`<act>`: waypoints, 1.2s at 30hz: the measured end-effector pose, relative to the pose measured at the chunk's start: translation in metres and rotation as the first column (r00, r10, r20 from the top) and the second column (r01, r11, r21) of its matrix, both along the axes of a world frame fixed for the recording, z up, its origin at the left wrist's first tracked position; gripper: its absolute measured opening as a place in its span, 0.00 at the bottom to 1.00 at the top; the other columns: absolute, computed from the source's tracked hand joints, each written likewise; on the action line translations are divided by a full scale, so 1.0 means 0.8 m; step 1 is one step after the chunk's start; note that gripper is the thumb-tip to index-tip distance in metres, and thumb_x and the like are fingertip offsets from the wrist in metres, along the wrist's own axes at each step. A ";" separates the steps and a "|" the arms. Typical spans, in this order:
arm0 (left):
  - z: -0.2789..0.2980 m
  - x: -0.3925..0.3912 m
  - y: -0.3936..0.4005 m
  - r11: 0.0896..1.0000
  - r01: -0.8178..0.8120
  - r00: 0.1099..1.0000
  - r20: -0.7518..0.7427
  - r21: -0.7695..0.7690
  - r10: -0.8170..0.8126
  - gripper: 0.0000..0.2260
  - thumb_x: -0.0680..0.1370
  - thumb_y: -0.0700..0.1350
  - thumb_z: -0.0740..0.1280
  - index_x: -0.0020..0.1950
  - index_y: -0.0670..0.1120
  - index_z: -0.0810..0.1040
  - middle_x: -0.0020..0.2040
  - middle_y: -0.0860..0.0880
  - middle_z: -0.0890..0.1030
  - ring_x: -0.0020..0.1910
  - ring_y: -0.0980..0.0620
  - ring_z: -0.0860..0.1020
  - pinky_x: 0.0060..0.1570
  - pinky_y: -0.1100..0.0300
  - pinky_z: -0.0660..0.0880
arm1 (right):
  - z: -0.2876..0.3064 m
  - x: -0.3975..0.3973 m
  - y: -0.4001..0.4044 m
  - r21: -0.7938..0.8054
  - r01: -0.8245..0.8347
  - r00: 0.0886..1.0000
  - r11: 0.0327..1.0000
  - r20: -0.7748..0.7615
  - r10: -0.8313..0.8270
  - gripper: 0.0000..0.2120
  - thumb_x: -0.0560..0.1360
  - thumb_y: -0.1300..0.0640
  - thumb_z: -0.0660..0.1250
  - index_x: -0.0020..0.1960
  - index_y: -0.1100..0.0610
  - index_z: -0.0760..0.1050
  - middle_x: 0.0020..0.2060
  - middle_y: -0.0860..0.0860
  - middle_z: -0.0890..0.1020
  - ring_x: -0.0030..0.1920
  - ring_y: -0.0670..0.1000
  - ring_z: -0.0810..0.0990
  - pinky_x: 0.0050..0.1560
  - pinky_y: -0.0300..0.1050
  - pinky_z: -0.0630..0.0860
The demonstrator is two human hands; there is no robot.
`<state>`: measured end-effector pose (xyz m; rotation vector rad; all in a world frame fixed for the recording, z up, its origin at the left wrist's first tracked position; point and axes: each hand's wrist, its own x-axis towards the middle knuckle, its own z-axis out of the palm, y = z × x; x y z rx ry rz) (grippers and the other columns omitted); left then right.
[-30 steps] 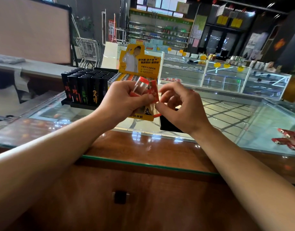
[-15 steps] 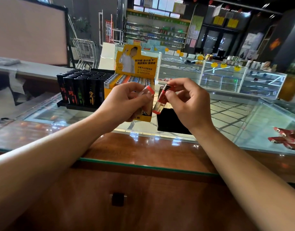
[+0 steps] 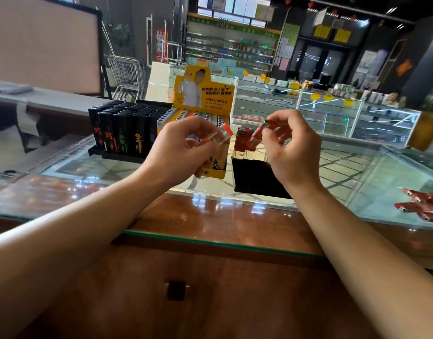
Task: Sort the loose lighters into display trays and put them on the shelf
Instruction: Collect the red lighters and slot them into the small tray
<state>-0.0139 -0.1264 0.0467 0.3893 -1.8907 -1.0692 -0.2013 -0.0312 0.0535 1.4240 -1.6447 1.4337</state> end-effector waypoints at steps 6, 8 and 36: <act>-0.001 0.001 -0.002 1.000 0.011 1.000 -0.010 -0.026 -0.011 0.06 0.76 0.35 0.71 0.49 0.46 0.82 0.42 0.47 0.81 0.34 0.43 0.82 0.30 0.56 0.78 | -0.007 -0.006 -0.005 0.121 0.078 0.996 0.990 -0.057 -0.071 0.08 0.74 0.57 0.68 0.52 0.54 0.79 0.44 0.49 0.82 0.48 0.56 0.81 0.49 0.58 0.79; -0.001 0.001 -0.003 0.999 0.015 1.000 -0.009 -0.039 -0.015 0.07 0.76 0.35 0.71 0.49 0.46 0.82 0.43 0.46 0.81 0.34 0.42 0.83 0.30 0.56 0.79 | -0.008 -0.009 -0.006 0.131 0.115 0.991 0.985 -0.090 -0.104 0.08 0.73 0.57 0.69 0.51 0.55 0.80 0.44 0.47 0.80 0.48 0.58 0.81 0.49 0.60 0.78; -0.002 0.001 -0.003 0.996 0.015 1.000 0.016 -0.082 -0.014 0.05 0.76 0.40 0.72 0.48 0.51 0.82 0.41 0.51 0.82 0.35 0.45 0.83 0.30 0.58 0.78 | -0.019 -0.025 -0.020 0.290 0.400 0.897 0.870 -0.319 -0.306 0.20 0.73 0.50 0.73 0.64 0.50 0.78 0.59 0.51 0.80 0.62 0.60 0.71 0.61 0.56 0.65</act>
